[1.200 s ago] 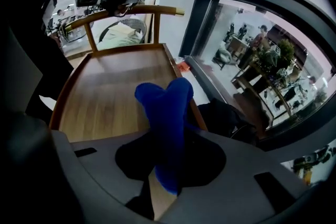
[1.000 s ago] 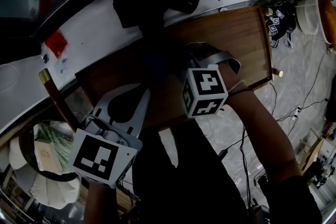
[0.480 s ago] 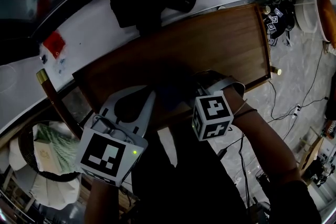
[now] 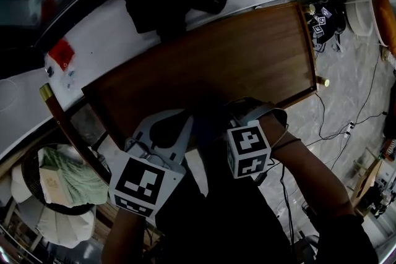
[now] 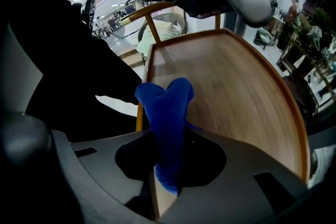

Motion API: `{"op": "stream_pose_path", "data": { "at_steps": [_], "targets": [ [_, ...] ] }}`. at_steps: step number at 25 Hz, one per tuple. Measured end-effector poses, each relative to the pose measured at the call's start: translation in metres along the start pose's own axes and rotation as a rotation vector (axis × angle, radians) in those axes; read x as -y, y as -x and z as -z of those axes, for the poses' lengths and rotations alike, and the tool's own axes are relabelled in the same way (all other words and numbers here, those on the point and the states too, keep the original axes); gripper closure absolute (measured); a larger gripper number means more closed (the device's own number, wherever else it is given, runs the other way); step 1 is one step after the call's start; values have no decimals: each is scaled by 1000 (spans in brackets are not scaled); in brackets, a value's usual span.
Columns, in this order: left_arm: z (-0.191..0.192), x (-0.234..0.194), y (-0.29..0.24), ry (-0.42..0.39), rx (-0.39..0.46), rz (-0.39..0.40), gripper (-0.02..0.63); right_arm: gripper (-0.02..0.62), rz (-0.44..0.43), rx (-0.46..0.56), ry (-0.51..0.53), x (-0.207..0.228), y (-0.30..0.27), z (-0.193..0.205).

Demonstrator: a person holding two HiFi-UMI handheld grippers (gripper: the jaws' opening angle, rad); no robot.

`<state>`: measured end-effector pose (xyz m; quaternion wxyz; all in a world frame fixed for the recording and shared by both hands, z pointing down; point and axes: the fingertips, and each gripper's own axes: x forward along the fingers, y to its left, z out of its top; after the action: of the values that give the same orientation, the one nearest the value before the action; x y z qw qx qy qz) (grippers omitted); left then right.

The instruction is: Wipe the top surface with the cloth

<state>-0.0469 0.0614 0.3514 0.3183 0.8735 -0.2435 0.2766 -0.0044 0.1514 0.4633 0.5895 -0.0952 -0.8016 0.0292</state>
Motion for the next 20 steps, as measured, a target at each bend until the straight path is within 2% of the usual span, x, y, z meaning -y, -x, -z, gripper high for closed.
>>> {"op": "stream_pose_path", "data": {
  "at_steps": [8,14,17,20],
  "targets": [
    [14,9,-6,-5,-44,19,595,500,-126,-26,-3,-23,-1,4],
    [17,9,-10,-1,-48,16,595,500,-129,-6,28,-23,3,2],
    [10,2,-8,36,-21,4,595,500,-20,58,-6,7,22,0],
    [-2,-13,-5,58,13,-33,595,500,208,93,-21,71,51,2]
  ]
}}
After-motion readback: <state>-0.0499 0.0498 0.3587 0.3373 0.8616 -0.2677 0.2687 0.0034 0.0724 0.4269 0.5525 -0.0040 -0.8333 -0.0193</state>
